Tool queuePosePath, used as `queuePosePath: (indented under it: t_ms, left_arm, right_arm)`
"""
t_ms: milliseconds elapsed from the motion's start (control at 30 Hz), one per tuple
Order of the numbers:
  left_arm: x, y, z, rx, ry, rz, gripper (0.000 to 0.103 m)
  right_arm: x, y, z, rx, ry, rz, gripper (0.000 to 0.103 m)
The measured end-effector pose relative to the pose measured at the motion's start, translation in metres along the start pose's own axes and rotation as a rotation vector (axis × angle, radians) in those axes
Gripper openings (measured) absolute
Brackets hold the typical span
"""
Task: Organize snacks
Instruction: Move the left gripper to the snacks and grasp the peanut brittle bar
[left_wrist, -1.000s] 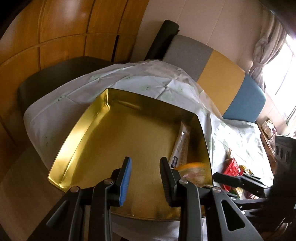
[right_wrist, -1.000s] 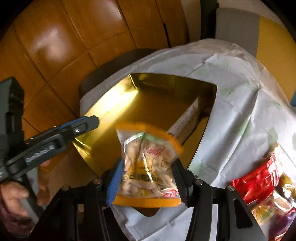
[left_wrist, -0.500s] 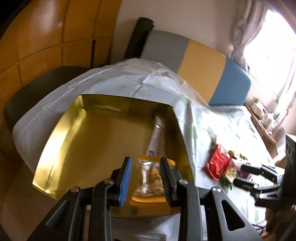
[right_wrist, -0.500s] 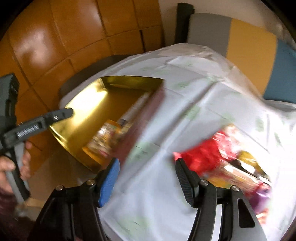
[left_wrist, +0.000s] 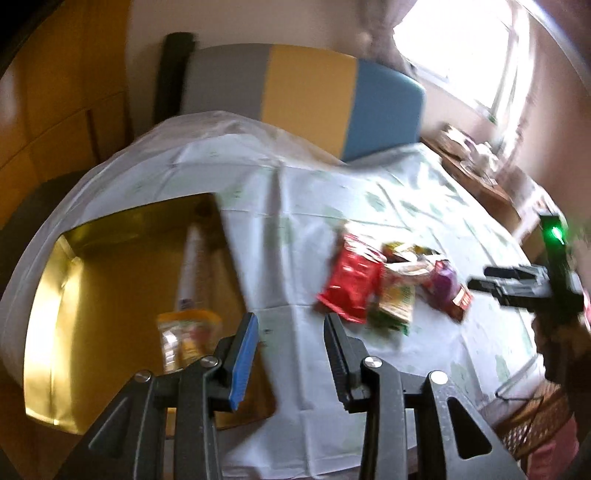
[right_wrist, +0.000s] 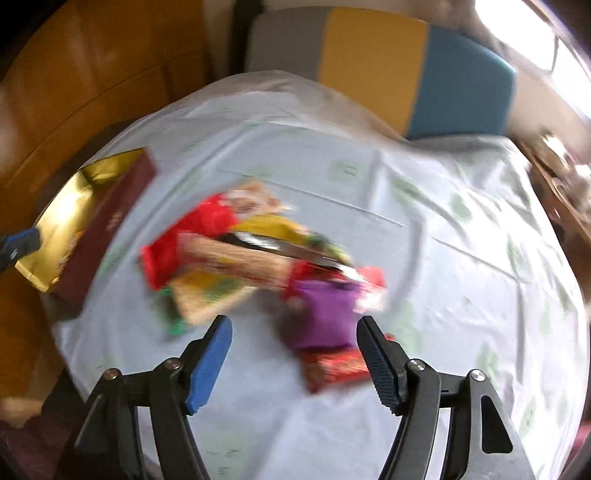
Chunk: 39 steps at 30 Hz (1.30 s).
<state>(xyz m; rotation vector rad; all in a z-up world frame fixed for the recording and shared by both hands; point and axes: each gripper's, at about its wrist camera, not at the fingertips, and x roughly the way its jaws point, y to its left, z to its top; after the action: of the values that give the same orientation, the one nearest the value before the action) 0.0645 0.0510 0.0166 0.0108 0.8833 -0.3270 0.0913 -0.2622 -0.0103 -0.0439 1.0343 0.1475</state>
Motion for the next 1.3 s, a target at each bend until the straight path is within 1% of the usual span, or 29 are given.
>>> queuePosePath:
  t_ms: [100, 167, 233, 267, 367, 467, 533, 600, 667, 800, 867, 1067, 1100, 1167, 1200, 1233, 1267, 1300]
  left_arm:
    - [0.01, -0.027, 0.003, 0.102, 0.011, -0.01, 0.037]
    - [0.02, -0.045, 0.008, 0.179, 0.027, -0.024, 0.037]
    - [0.029, -0.06, 0.012, 0.244, 0.051, -0.042, 0.037]
    - [0.035, -0.07, 0.015, 0.293, 0.063, -0.056, 0.037]
    - [0.051, -0.098, 0.024, 0.419, 0.087, -0.071, 0.037]
    - [0.068, -0.119, 0.034, 0.499, 0.118, -0.094, 0.038]
    - [0.083, -0.131, 0.039, 0.548, 0.139, -0.094, 0.046]
    - [0.097, -0.139, 0.044, 0.587, 0.163, -0.094, 0.047]
    - [0.11, -0.145, 0.048, 0.612, 0.182, -0.095, 0.047]
    - [0.131, -0.152, 0.052, 0.675, 0.241, -0.137, 0.047]
    - [0.14, -0.157, 0.052, 0.711, 0.264, -0.137, 0.047]
    - [0.157, -0.167, 0.051, 0.758, 0.306, -0.141, 0.047]
    - [0.159, -0.167, 0.049, 0.761, 0.311, -0.14, 0.044]
    - [0.158, -0.168, 0.049, 0.752, 0.29, -0.138, 0.039]
    - [0.155, -0.167, 0.048, 0.732, 0.274, -0.148, 0.036]
    - [0.152, -0.165, 0.047, 0.71, 0.263, -0.157, 0.035]
    - [0.143, -0.161, 0.045, 0.67, 0.234, -0.169, 0.035]
    - [0.137, -0.158, 0.044, 0.643, 0.218, -0.178, 0.033]
  right_arm:
    - [0.007, -0.028, -0.003, 0.124, 0.025, -0.037, 0.071]
    - [0.005, -0.037, -0.002, 0.171, 0.018, -0.025, 0.071]
    - [0.002, -0.041, -0.001, 0.188, 0.003, -0.02, 0.073]
    - [0.0, -0.043, -0.001, 0.193, -0.005, -0.026, 0.076]
    - [-0.003, -0.046, -0.002, 0.212, -0.006, -0.034, 0.076]
    - [-0.004, -0.05, -0.002, 0.244, -0.009, -0.042, 0.076]
    - [-0.006, -0.059, -0.003, 0.287, -0.008, -0.036, 0.076]
    - [-0.003, -0.064, -0.001, 0.322, -0.003, -0.027, 0.077]
    - [-0.004, -0.071, -0.002, 0.357, -0.003, -0.026, 0.077]
    - [-0.005, -0.078, -0.002, 0.391, -0.009, -0.023, 0.078]
    - [-0.005, -0.08, -0.001, 0.4, -0.01, -0.02, 0.078]
    - [-0.007, -0.083, 0.001, 0.412, -0.019, -0.007, 0.079]
    - [-0.007, -0.083, 0.001, 0.413, -0.02, -0.006, 0.079]
    - [-0.007, -0.084, 0.001, 0.412, -0.02, -0.008, 0.079]
    - [-0.007, -0.084, 0.001, 0.41, -0.02, -0.011, 0.079]
    - [-0.007, -0.084, 0.001, 0.409, -0.021, -0.013, 0.079]
    - [-0.007, -0.084, 0.001, 0.408, -0.022, -0.015, 0.079]
    - [-0.008, -0.084, 0.001, 0.407, -0.023, -0.016, 0.079]
